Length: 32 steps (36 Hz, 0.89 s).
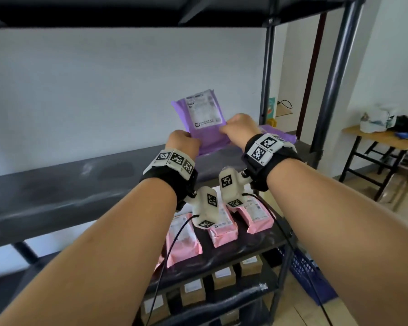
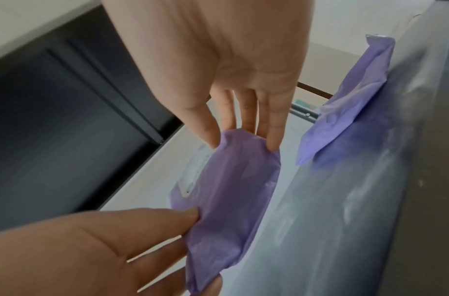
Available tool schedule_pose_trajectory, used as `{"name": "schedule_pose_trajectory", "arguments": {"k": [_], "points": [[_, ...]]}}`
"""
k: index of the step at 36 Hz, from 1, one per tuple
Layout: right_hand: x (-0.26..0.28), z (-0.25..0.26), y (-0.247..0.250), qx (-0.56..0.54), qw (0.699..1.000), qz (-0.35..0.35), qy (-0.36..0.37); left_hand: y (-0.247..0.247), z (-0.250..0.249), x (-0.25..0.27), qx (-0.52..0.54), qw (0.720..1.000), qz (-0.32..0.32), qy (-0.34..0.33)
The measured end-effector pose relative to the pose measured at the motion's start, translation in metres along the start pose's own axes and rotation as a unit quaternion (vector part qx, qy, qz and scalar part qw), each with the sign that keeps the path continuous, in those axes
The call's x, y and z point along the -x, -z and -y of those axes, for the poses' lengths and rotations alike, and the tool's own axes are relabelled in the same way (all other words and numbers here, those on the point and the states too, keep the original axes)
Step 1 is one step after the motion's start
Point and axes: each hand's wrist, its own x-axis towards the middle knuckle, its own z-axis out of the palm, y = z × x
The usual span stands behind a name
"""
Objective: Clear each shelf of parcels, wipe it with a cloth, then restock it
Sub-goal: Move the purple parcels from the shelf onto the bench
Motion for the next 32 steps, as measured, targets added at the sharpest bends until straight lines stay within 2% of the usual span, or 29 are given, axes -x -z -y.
{"name": "schedule_pose_trajectory", "arguments": {"k": [8, 19, 22, 27, 32], "points": [[0.102, 0.068, -0.045, -0.084, 0.995, 0.04, 0.024, 0.105, 0.048, 0.068, 0.014, 0.996, -0.082, -0.012], [0.273, 0.159, -0.147, -0.184, 0.976, 0.108, 0.042, 0.262, 0.158, 0.194, -0.012, 0.982, -0.186, -0.014], [0.318, 0.183, -0.183, -0.213, 0.966, 0.137, 0.042, 0.306, 0.194, 0.228, -0.033, 0.976, -0.217, 0.001], [0.383, 0.227, -0.245, -0.228, 0.945, 0.229, 0.046, 0.371, 0.25, 0.28, -0.09, 0.958, -0.269, 0.047], [0.434, 0.256, -0.305, -0.216, 0.931, 0.291, 0.054, 0.429, 0.3, 0.306, -0.102, 0.942, -0.298, 0.115]]}}
